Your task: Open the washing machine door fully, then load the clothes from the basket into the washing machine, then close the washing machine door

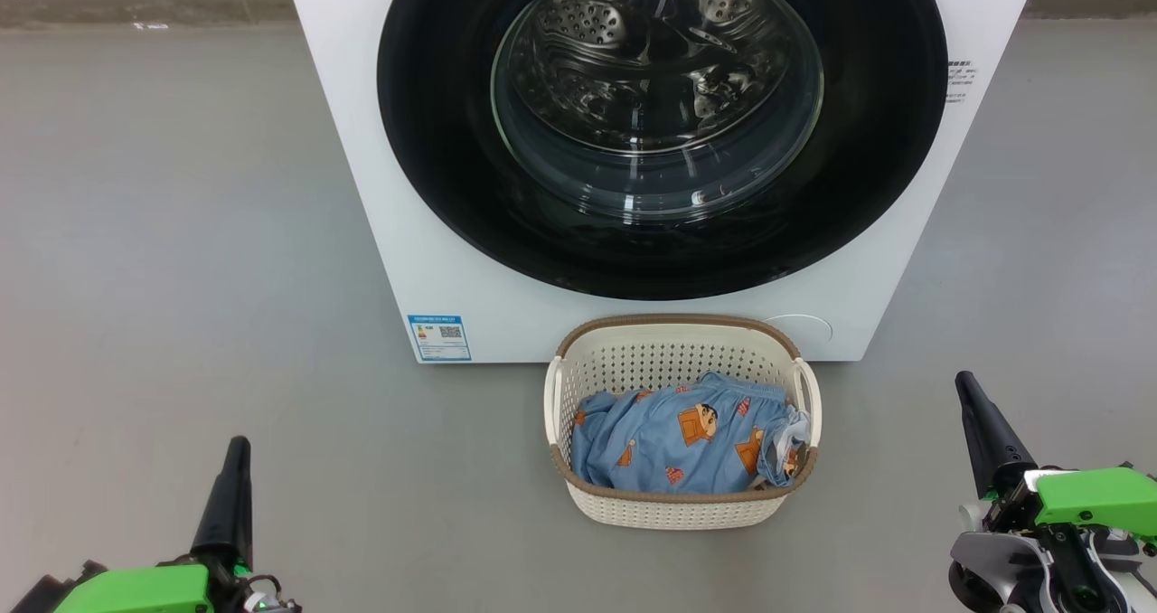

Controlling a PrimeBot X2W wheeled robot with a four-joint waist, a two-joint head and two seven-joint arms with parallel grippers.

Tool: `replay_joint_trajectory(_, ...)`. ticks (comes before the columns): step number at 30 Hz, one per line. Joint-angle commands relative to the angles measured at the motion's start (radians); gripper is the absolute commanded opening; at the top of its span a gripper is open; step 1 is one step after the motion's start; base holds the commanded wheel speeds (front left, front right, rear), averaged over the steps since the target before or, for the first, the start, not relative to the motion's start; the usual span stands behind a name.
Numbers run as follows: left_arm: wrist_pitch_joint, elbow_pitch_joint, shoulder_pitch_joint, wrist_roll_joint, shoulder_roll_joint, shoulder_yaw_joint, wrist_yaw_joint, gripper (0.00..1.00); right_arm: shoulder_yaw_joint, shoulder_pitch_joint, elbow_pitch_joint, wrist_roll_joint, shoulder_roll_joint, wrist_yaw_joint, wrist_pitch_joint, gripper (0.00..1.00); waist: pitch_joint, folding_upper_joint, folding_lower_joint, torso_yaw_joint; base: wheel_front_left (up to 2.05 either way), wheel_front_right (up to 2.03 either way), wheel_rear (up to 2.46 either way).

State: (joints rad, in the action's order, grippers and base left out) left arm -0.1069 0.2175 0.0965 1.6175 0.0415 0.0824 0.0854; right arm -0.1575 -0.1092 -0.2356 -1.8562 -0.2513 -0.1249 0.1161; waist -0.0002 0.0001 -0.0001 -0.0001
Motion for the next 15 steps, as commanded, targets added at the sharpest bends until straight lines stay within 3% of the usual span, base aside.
replay_joint_trajectory(1, -0.006, -0.021, 0.011, -0.009, 0.009, 0.033, -0.001, 0.0, -0.017, -0.007, 0.03, -0.003, -0.02, -0.006, 0.006, 0.0, 0.0, -0.0001, 0.0001, 0.0, 0.0, 0.0, 0.0)
replay_joint_trajectory(13, -0.006, -0.021, 0.011, -0.009, 0.009, 0.033, -0.001, 0.0, -0.017, -0.007, 0.03, -0.003, -0.02, -0.006, 0.006, 0.0, 0.0, -0.0001, 0.0001, 0.0, 0.0, 0.0, 0.0)
replay_joint_trajectory(14, 0.0, 0.004, 0.0, 0.0, 0.0, -0.001, 0.0, 1.0, -0.001, 0.0, -0.004, 0.0, 0.001, 0.0, 0.0, 1.0, 0.0, -0.0001, 0.0001, 0.0, 0.0, 0.0, 0.0)
replay_joint_trajectory(15, 0.0, 0.014, -0.001, 0.0, -0.001, -0.002, 0.0, 1.0, -0.002, 0.002, -0.014, 0.0, 0.007, 0.0, 0.0, 1.0, 0.0, -0.0001, 0.0001, 0.0, 0.0, 0.0, 0.0)
